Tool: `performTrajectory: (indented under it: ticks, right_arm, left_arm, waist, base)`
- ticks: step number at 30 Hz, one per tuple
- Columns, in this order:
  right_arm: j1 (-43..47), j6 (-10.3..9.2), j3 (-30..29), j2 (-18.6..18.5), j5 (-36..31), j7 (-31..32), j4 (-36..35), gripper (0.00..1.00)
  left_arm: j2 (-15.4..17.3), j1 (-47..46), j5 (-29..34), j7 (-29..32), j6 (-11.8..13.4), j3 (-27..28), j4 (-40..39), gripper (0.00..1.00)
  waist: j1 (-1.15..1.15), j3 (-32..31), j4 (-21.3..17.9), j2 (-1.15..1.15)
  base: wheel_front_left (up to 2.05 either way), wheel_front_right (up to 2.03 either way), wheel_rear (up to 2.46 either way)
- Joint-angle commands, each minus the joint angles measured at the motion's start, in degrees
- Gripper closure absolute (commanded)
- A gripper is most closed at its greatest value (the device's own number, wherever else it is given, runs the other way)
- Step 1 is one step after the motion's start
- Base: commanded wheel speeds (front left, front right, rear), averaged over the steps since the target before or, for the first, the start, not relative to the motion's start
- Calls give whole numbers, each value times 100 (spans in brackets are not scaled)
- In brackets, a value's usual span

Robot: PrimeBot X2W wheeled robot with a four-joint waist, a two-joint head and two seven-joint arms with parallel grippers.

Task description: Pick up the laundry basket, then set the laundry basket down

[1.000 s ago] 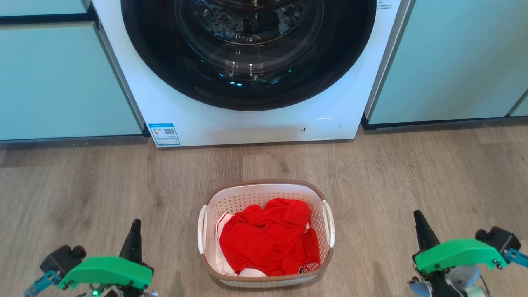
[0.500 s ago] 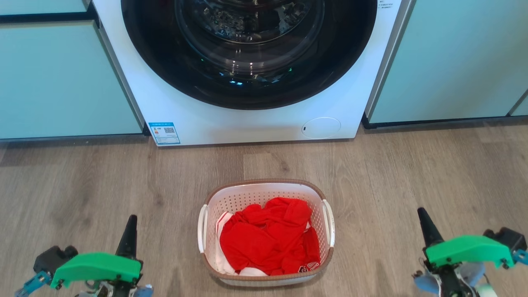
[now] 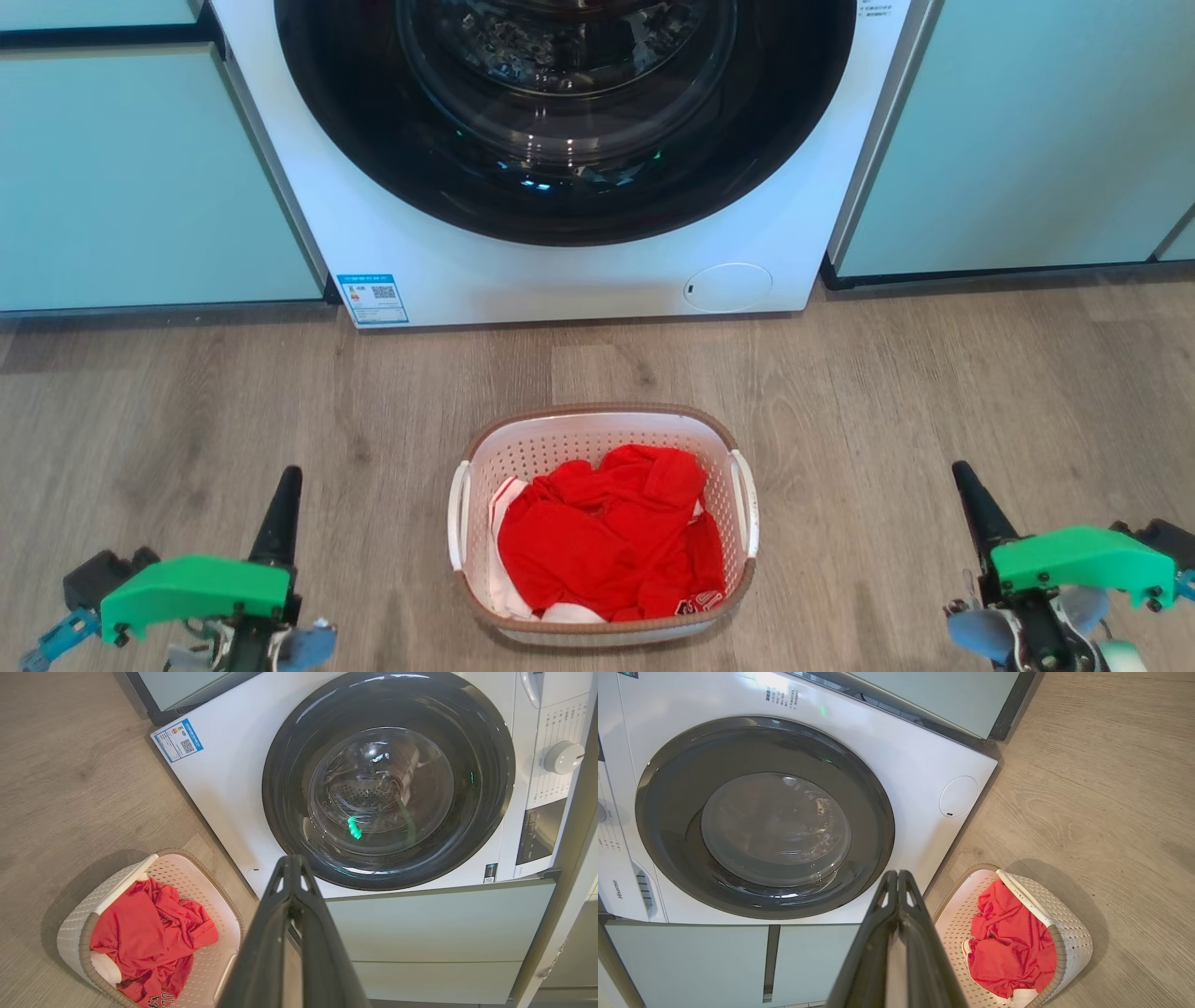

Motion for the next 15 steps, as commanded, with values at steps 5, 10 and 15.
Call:
performTrajectory:
  ticks: [5,10,15]
  right_arm:
    - [-363,13,-13,-108,447,115,-253,100]
    - [-389,13,-69,-108,757,199,-269,100]
    - [-415,14,-125,-108,1067,284,-285,100]
  left_arm:
    - [28,-435,-460,125,-110,238,-145,100]
    - [25,-497,-786,209,-149,302,-131,100]
    - [22,-559,-1112,293,-188,365,-117,100]
  waist:
    - [0,8,3,-1]
    - [0,14,6,-1]
    - [0,21,8,-1]
  base:
    - [0,0,0]
    - [0,0,0]
    - [0,0,0]
